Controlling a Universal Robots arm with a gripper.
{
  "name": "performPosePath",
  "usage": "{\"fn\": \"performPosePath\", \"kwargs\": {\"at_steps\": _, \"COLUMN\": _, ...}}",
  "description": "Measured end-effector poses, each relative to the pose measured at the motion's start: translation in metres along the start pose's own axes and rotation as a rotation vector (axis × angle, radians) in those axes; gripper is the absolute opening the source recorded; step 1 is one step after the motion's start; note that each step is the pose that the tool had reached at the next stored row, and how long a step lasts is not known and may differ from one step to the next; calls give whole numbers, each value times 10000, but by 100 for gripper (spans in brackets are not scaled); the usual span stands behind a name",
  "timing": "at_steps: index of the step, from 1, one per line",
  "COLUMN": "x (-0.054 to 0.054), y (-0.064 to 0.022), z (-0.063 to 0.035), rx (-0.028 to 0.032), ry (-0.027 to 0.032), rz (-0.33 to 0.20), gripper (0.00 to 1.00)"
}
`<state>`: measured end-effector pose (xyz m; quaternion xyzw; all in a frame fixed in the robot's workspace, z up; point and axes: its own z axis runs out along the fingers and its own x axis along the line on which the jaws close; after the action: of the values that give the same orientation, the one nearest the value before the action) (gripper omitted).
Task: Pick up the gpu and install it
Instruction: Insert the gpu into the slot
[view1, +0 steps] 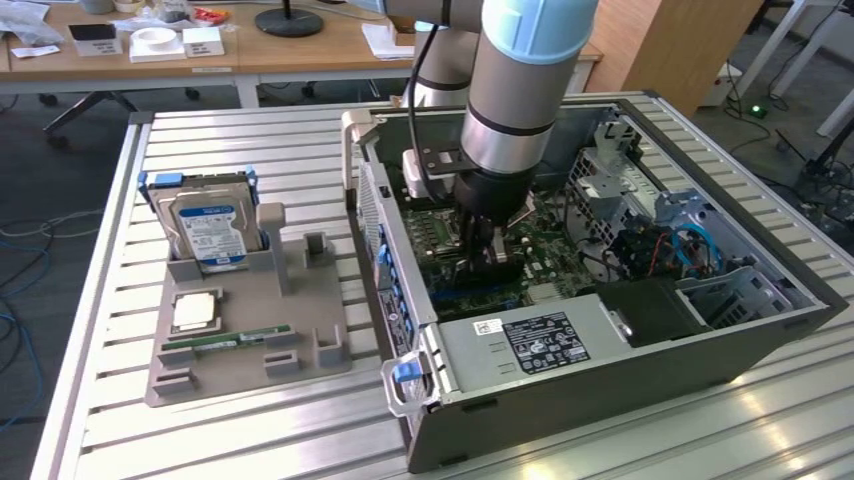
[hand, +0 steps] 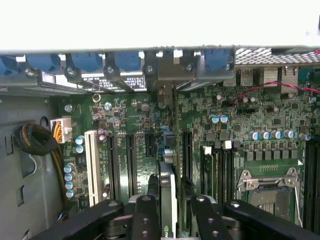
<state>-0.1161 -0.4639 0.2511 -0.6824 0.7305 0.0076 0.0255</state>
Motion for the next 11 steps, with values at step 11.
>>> {"fn": "performPosePath", "kwargs": {"at_steps": 11, "x": 0, "y": -2, "z": -15, "rx": -1, "ry": 4, "rz": -4, "gripper": 52}}
